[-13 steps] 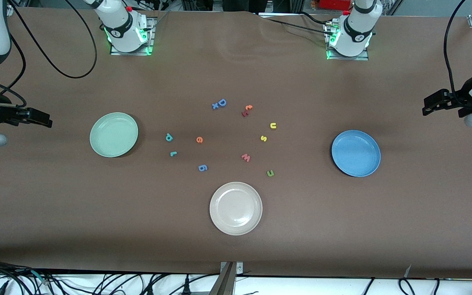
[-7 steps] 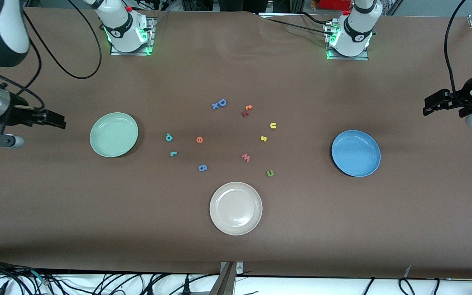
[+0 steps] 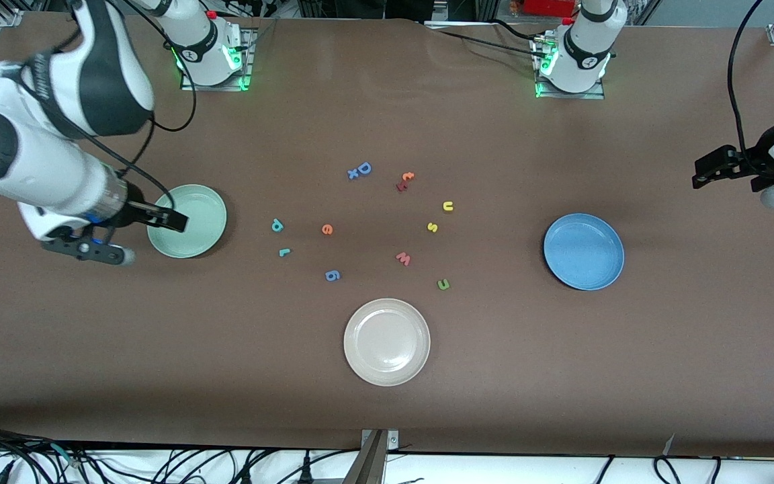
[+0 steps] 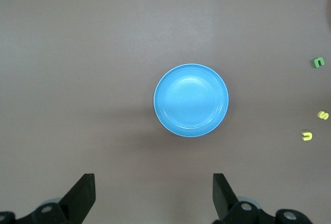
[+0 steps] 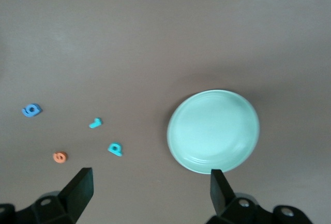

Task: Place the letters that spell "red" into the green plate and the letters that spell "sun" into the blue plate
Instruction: 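Reach the right gripper down to the teal p letter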

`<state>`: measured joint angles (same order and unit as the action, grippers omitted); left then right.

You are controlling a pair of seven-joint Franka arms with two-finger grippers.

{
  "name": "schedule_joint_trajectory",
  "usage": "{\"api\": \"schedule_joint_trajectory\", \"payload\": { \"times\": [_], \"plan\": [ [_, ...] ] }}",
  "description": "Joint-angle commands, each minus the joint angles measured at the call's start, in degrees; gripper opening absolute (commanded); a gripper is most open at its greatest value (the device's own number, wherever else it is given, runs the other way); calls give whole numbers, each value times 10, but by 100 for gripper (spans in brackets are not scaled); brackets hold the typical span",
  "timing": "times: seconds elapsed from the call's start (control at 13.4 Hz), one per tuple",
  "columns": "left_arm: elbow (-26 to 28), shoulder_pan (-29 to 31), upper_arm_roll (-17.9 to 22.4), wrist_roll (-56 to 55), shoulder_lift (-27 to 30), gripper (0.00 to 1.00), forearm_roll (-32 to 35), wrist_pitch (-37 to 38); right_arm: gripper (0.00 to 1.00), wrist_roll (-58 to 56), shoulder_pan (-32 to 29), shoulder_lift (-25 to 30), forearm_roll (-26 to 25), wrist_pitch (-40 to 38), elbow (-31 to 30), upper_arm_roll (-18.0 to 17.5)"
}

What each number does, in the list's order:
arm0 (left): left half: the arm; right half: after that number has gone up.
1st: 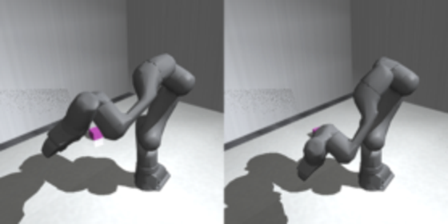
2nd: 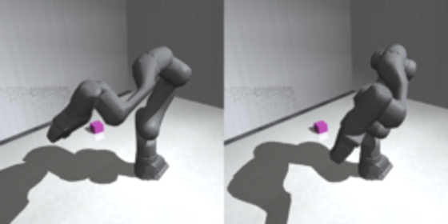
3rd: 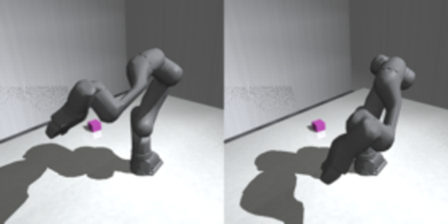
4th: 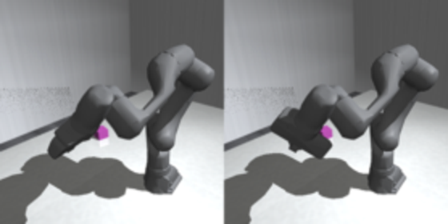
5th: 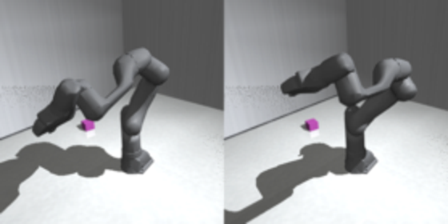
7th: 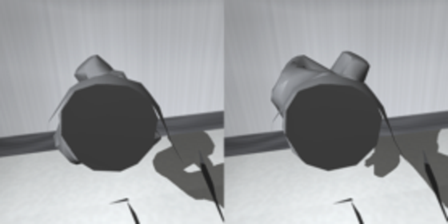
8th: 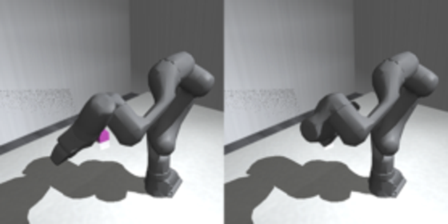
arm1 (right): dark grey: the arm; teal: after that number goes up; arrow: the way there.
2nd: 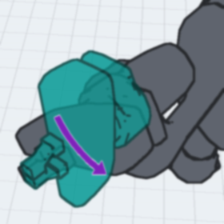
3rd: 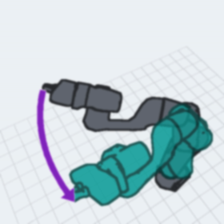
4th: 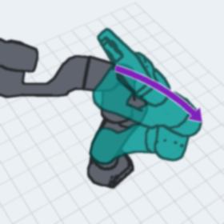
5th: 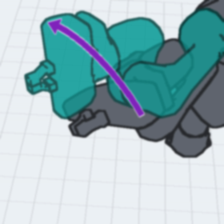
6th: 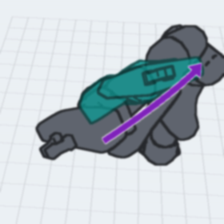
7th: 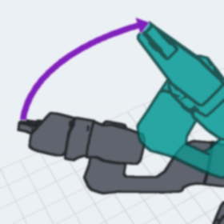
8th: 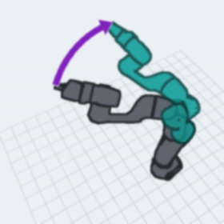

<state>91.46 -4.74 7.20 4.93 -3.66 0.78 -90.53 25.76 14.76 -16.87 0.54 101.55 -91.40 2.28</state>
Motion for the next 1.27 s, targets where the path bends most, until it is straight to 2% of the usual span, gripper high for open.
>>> {"api": "schedule_joint_trajectory", "payload": {
  "times": [0.0,0.3,0.52,0.82,0.97,1.2],
  "plan": [
    [-17,4,0,6,-10,100,3,13,100,49,29,-10,12,70,-41,4],
    [-16,6,-1,5,-11,100,2,24,99,56,44,-29,13,174,-120,-3],
    [-16,7,0,5,-11,100,2,51,99,56,44,-38,13,261,-198,-45],
    [-31,7,-2,5,-9,100,2,123,99,47,44,-65,12,276,-219,-65],
    [-61,4,-3,5,-13,100,2,146,99,40,44,-76,12,321,-242,-66],
    [-63,6,0,3,-23,100,-37,144,99,18,43,-101,12,381,-265,-69]
  ]
}}
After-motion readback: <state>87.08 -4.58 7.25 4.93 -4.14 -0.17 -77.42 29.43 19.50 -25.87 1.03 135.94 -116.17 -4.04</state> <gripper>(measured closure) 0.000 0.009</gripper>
